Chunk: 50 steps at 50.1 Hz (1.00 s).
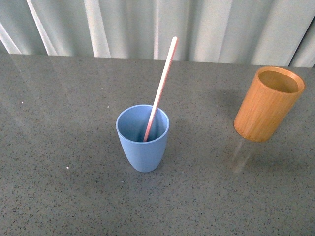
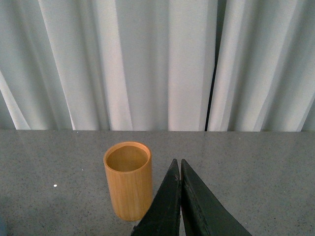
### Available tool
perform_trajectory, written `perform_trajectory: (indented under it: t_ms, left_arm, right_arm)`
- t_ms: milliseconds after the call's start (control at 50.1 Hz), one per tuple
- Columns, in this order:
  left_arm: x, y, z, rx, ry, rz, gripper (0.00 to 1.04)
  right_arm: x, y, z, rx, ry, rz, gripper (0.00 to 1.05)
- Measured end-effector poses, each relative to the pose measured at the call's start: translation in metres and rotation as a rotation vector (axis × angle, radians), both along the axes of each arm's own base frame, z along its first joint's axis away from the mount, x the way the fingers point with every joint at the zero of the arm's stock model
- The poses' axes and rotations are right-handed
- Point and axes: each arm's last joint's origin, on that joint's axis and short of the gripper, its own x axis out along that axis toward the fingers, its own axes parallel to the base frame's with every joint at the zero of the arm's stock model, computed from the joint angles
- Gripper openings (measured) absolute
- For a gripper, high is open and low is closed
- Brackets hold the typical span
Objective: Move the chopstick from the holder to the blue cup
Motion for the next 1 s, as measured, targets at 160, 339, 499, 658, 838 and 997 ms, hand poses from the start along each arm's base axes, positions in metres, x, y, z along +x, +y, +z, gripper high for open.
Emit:
perform_trajectory:
  t_ms: [160,339,499,658,838,997]
  left_arm:
    - [0.000,0.000,0.000,0.000,0.000,0.000,0.98]
    - [0.000,0.000,0.000,0.000,0.000,0.000,0.98]
    - [0.000,0.000,0.000,0.000,0.000,0.000,0.98]
    - [0.000,0.000,0.000,0.000,-0.001,0.000,0.98]
    - [0.000,0.000,0.000,0.000,-0.001,0.000,0.98]
    - [0.000,0.000,0.000,0.000,-0.001,0.000,0.98]
  right_arm:
    - [-0.004,0.000,0.000,0.000,0.000,0.000,0.01]
    - [-0.012,0.000,-0.005,0.000,0.032,0.000,0.01]
    - [-0.016,0.000,-0.003,0.003,0.004,0.000,0.01]
    - [-0.016,0.000,-0.003,0.006,0.006,0.000,0.01]
    - [-0.016,0.000,-0.003,0.006,0.006,0.000,0.19]
    - [-0.016,0.000,-0.003,0.006,0.006,0.000,0.53]
